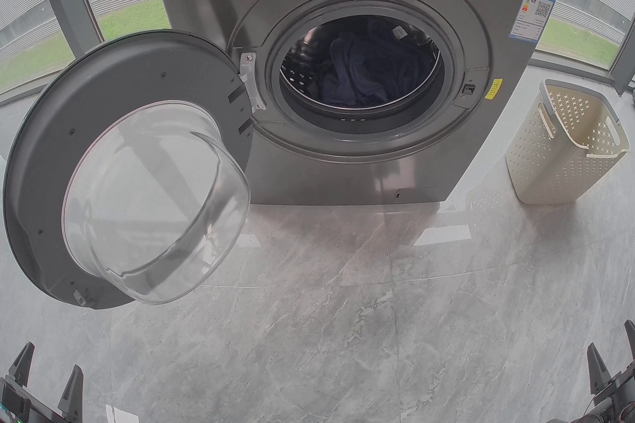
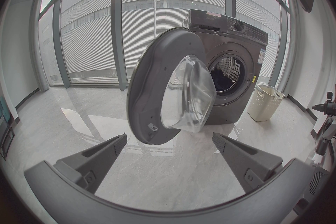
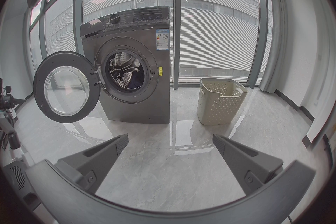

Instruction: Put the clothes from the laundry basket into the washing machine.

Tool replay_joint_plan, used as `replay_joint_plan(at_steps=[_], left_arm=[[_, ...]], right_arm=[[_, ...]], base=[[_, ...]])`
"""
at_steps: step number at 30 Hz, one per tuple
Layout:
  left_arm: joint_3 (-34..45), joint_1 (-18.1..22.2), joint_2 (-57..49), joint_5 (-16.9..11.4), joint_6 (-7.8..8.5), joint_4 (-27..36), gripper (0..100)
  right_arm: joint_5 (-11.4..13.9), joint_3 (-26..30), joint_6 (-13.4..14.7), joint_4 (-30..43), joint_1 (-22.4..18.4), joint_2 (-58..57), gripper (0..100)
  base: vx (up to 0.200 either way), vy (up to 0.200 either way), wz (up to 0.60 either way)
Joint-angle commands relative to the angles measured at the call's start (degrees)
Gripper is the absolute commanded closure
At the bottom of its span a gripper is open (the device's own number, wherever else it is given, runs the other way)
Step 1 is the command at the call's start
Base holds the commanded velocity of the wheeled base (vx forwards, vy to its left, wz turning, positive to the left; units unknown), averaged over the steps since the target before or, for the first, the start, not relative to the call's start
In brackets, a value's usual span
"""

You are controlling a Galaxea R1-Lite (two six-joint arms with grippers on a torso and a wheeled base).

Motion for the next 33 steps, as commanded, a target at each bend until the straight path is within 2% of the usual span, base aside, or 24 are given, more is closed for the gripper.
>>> replay_joint_plan(at_steps=[1, 8, 22, 33], left_arm=[[0.9, 0.0, -0.6, 0.0, -0.03, 0.0, 0], [0.9, 0.0, -0.6, 0.0, 0.06, 0.0, 0], [0.9, 0.0, -0.6, 0.0, 0.06, 0.0, 0], [0.9, 0.0, -0.6, 0.0, 0.14, 0.0, 0]], right_arm=[[0.0, 0.9, 0.0, 0.0, 0.0, -0.4, 0], [0.1, 0.9, 0.0, 0.0, 0.0, -0.4, 0], [0.1, 0.9, 0.0, 0.0, 0.0, -0.4, 0], [0.1, 0.9, 0.0, 0.0, 0.0, -0.4, 0]], base=[[0.0, 0.2, 0.0], [0.0, 0.2, 0.0], [0.0, 0.0, 0.0], [0.0, 0.2, 0.0]])
